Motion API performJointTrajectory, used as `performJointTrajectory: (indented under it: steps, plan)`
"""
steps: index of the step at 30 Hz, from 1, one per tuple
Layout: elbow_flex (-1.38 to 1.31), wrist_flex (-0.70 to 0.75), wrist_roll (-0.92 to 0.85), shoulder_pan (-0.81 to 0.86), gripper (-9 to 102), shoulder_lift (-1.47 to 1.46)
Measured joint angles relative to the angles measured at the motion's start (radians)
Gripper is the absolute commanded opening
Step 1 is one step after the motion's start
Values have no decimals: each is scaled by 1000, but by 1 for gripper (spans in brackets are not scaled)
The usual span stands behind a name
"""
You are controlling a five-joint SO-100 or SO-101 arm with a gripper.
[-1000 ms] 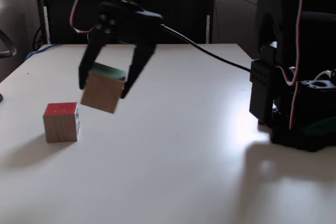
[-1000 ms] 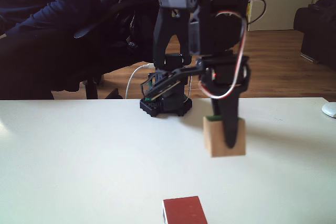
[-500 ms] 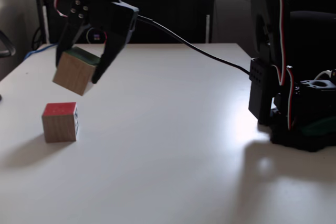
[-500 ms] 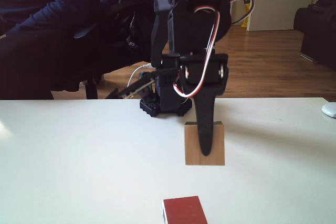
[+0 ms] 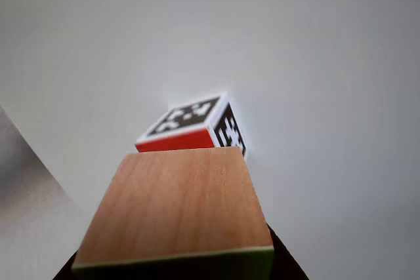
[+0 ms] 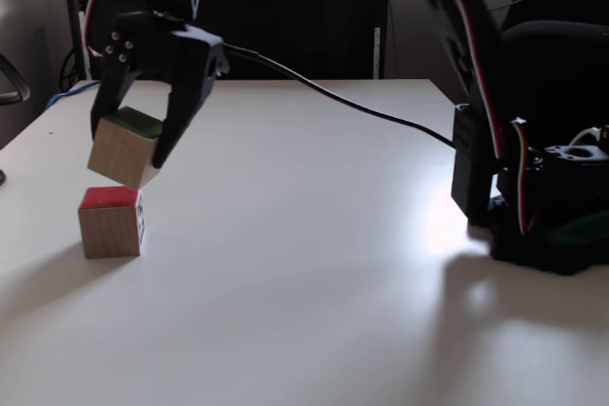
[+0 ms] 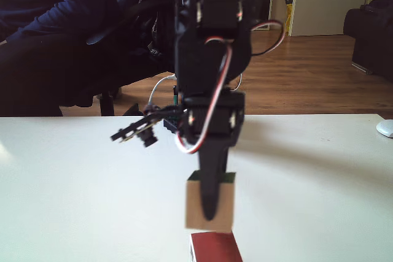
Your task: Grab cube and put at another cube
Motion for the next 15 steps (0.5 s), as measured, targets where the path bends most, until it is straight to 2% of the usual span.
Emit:
performJointTrajectory:
  steps: [5, 9, 15]
  plan:
    - [-158, 69, -2, -3, 13, -100]
    - [-422, 196, -2, 12, 13, -270]
    - [-580, 229, -2, 11, 15, -351]
